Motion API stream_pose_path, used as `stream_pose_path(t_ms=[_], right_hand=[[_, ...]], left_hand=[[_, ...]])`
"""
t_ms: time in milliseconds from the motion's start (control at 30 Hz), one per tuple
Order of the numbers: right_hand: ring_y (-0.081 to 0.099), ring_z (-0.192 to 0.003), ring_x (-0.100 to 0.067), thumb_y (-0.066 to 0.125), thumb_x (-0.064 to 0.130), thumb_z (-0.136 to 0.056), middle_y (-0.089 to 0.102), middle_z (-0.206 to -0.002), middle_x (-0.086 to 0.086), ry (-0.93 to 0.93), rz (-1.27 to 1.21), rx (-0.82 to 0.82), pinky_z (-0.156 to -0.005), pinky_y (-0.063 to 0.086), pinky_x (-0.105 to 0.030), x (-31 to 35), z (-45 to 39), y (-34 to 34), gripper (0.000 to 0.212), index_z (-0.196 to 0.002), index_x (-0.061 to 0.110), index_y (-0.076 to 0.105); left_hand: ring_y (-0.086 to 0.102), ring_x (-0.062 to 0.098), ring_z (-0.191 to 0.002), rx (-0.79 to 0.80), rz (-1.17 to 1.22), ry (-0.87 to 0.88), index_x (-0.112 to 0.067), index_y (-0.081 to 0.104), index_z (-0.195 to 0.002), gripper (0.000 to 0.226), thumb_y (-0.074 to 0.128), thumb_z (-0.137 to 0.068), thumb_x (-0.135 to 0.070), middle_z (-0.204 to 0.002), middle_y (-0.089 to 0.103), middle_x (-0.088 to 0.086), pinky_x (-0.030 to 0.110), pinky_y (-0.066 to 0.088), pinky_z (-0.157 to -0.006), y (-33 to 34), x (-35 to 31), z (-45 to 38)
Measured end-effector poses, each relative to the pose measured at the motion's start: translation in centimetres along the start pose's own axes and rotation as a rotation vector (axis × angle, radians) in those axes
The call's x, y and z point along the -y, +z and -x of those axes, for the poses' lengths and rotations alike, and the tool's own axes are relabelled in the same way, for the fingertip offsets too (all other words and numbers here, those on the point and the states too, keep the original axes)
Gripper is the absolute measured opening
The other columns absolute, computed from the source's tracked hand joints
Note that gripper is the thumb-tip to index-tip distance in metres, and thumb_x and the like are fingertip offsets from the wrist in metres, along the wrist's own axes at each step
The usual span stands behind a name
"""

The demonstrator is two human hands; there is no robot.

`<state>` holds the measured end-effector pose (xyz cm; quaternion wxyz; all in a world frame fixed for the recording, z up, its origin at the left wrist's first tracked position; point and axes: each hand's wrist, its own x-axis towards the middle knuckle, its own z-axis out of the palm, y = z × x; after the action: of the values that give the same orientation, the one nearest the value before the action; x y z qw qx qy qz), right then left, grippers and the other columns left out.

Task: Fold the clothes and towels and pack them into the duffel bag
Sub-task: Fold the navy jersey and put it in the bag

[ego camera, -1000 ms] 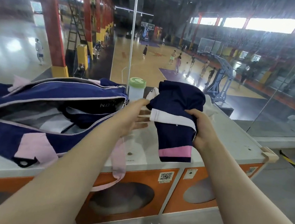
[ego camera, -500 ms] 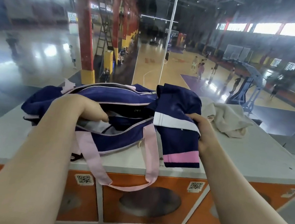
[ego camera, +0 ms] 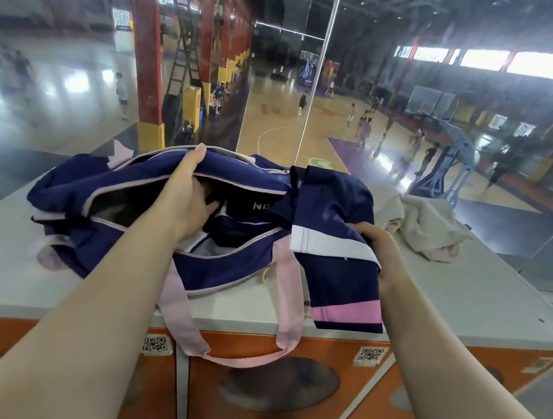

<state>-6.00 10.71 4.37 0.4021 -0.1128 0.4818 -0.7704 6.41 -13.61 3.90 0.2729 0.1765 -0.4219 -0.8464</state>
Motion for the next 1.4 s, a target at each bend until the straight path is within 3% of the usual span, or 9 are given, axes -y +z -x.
stream_pose_path(t_ms=[200, 467, 600, 733, 867, 1000, 1067, 1267, 1400], right_hand=[[0.06, -0.044, -0.015, 0.045, 0.003, -0.089, 0.057, -0.048, -0.002, -0.026, 0.034, 0.016, -0.045, 0.049, -0.019, 0.4, -0.1, 0.9, 0.036, -0.055, 0.011, 0.056], [0.06, -0.04, -0.005, 0.044, -0.002, -0.089, 0.06, -0.043, 0.004, -0.211, 0.431, 0.013, -0.042, 0.046, -0.012, 1.5, 0.4, 0.3, 0.06, -0.034, 0.013, 0.064], [0.066, -0.053, -0.011, 0.078, 0.012, -0.045, 0.066, -0.055, -0.004, -0.105, 0.371, 0.125, -0.052, 0.053, -0.018, 1.2, 0.1, 0.7, 0.009, -0.049, 0.01, 0.07], [0.072, -0.076, -0.022, 0.055, 0.006, -0.074, 0.074, -0.086, -0.011, 0.143, 0.389, 0.281, -0.067, 0.059, -0.028, 0.0, -0.9, 3.0, 0.023, -0.08, 0.005, 0.078], [0.071, -0.075, -0.021, 0.048, -0.003, -0.086, 0.074, -0.084, -0.01, 0.189, 0.461, 0.264, -0.066, 0.057, -0.027, -2.4, -3.0, 4.9, 0.026, -0.091, 0.005, 0.072], [0.066, -0.092, -0.032, 0.051, -0.006, -0.085, 0.071, -0.097, -0.016, 0.201, 0.475, 0.34, -0.088, 0.053, -0.044, -4.2, -5.0, 7.3, 0.028, -0.093, 0.012, 0.07], [0.066, -0.073, -0.025, 0.048, -0.007, -0.086, 0.069, -0.075, -0.008, 0.148, 0.472, 0.315, -0.073, 0.054, -0.037, -4.6, -6.5, 9.5, 0.032, -0.074, 0.015, 0.068], [0.067, -0.057, -0.015, 0.044, 0.008, -0.098, 0.068, -0.063, -0.008, 0.09, 0.406, 0.183, -0.058, 0.054, -0.022, -3.8, -10.6, 14.8, 0.02, -0.086, 0.003, 0.06], [0.062, -0.09, -0.026, 0.038, 0.011, -0.102, 0.065, -0.095, -0.016, -0.01, 0.264, 0.203, -0.094, 0.05, -0.041, -2.9, -13.7, 15.6, 0.024, -0.101, 0.007, 0.062]], left_hand=[[0.062, 0.034, -0.114, 0.019, 0.314, 0.082, -0.005, 0.055, -0.124, 0.046, 0.054, -0.094, -0.04, -0.122, 0.066, 0.018, 0.046, 0.048, -0.1, 1.6, -1.2, -0.6], [0.059, 0.04, -0.115, 0.033, 0.364, 0.04, -0.001, 0.05, -0.131, 0.048, 0.049, -0.094, -0.032, -0.128, 0.059, 0.024, 0.051, 0.048, -0.096, 2.3, -2.7, -0.6], [0.066, 0.032, -0.104, 0.012, 0.271, 0.031, -0.003, 0.056, -0.122, 0.042, 0.044, -0.095, -0.033, -0.11, 0.07, 0.019, 0.047, 0.044, -0.102, 2.5, -3.2, -0.4], [0.068, 0.022, -0.072, -0.015, 0.209, 0.026, -0.007, 0.054, -0.089, 0.02, 0.041, -0.097, -0.021, -0.073, 0.069, 0.009, 0.033, 0.051, -0.078, 3.0, -3.8, 0.3], [0.062, 0.022, -0.087, 0.01, 0.186, 0.054, -0.007, 0.054, -0.092, 0.014, 0.046, -0.094, -0.019, -0.089, 0.06, 0.009, 0.034, 0.055, -0.082, 2.2, -5.4, 0.0], [0.061, 0.033, -0.111, 0.024, 0.201, 0.065, -0.002, 0.054, -0.121, 0.037, 0.047, -0.097, -0.03, -0.124, 0.059, 0.018, 0.046, 0.053, -0.092, 2.3, -6.5, 0.0], [0.059, 0.034, -0.112, 0.02, 0.25, 0.063, -0.003, 0.048, -0.133, 0.046, 0.047, -0.098, -0.032, -0.13, 0.055, 0.018, 0.048, 0.052, -0.092, 3.0, -6.7, 0.0], [0.05, 0.036, -0.125, 0.001, 0.339, 0.062, -0.004, 0.041, -0.142, 0.049, 0.043, -0.101, -0.033, -0.138, 0.049, 0.02, 0.049, 0.048, -0.092, 4.6, -6.0, -0.5], [0.054, 0.038, -0.12, 0.02, 0.376, 0.082, -0.003, 0.042, -0.138, 0.041, 0.038, -0.103, -0.023, -0.134, 0.052, 0.02, 0.053, 0.048, -0.096, 4.5, -6.1, -1.1]])
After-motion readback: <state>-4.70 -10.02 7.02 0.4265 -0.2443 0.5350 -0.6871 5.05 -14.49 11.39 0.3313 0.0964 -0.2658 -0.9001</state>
